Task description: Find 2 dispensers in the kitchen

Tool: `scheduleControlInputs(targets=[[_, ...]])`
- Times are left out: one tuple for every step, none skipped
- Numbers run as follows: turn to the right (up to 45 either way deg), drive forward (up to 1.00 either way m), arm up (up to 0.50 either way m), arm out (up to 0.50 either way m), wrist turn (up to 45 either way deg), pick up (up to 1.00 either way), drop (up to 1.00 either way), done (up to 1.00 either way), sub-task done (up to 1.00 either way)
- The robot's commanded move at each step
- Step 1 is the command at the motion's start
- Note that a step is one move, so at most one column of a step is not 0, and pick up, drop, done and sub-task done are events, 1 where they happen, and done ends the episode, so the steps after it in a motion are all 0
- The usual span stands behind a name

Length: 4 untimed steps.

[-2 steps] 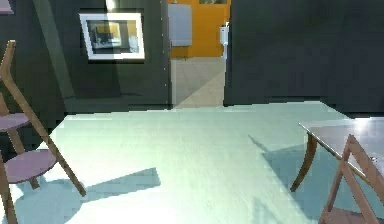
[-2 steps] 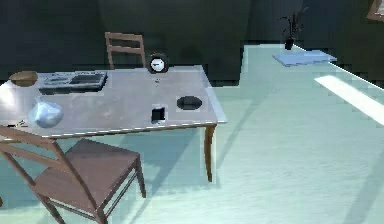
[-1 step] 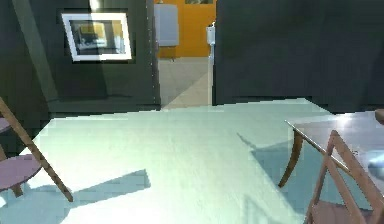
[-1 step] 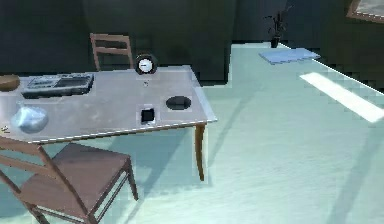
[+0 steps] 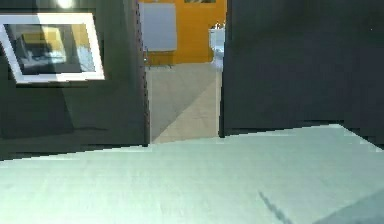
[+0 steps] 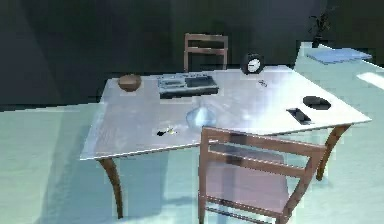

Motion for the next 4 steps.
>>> scheduleControlInputs(targets=[[0.0, 1.00, 0.00, 0.00, 0.0, 0.00, 0.00, 0.00, 0.00], [0.0, 1.00, 0.00, 0.00, 0.0, 0.00, 0.00, 0.00, 0.00], [0.0, 0.45, 0.00, 0.00, 0.0, 0.00, 0.00, 0.00, 0.00], [27.0, 0.00, 0.00, 0.00, 0.0, 0.00, 0.00, 0.00, 0.00]])
